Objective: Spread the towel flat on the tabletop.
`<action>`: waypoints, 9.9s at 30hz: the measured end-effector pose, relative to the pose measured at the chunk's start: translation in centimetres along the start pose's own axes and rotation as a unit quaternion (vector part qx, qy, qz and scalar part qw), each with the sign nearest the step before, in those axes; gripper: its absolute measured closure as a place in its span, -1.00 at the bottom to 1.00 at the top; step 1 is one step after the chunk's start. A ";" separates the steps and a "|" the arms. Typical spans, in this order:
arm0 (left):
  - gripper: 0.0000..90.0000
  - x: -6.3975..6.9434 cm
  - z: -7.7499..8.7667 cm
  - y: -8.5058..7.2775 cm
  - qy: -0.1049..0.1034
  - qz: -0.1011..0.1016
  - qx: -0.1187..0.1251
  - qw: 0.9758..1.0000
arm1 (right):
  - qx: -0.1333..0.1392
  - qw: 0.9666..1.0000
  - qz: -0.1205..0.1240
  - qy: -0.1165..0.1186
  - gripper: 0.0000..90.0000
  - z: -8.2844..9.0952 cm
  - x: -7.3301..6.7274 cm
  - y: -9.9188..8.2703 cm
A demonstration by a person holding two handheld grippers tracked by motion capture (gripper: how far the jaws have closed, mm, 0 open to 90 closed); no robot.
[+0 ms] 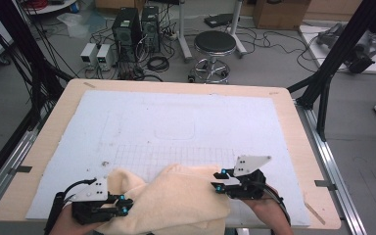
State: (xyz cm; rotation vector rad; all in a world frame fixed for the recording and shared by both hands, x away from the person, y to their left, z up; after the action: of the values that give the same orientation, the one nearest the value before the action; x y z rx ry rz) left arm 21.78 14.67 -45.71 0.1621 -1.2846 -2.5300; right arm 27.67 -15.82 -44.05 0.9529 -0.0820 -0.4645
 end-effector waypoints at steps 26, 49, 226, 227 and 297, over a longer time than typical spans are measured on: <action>0.23 -5.0 -2.2 2.9 0.017 0.031 -0.009 0.999 | -0.060 0.993 0.068 0.073 0.96 -4.2 -3.2 -0.5; 0.91 -6.8 2.4 3.8 0.094 0.018 0.048 0.994 | -0.023 0.998 0.048 0.016 0.92 -4.3 0.2 2.9; 0.68 -20.9 -3.4 -1.0 0.206 0.148 -0.022 0.967 | 0.003 0.991 -0.071 -0.109 0.66 -5.1 15.2 2.4; 0.68 -20.8 -3.3 -1.0 0.205 0.145 -0.025 0.968 | 0.007 0.991 -0.067 -0.119 0.61 -4.9 15.4 2.9; 0.30 -12.3 1.8 2.1 0.114 0.043 0.087 0.989 | 0.031 0.998 -0.031 -0.047 -0.06 -4.6 7.9 5.1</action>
State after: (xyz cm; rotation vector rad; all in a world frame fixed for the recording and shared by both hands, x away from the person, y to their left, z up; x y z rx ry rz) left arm 33.50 18.70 -43.40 0.4131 -1.3863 -2.2506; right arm 37.79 -13.14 -43.72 0.9959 -0.1541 -0.5666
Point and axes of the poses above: each handheld gripper's, and its own axes: z roughly backward along the jaws, y roughly out of its top, x roughly to its right, the point moved 8 cm from there along -z, roughly forward along the jaws, and after that the axes turned 7 degrees about -z, right-handed, at the moved point
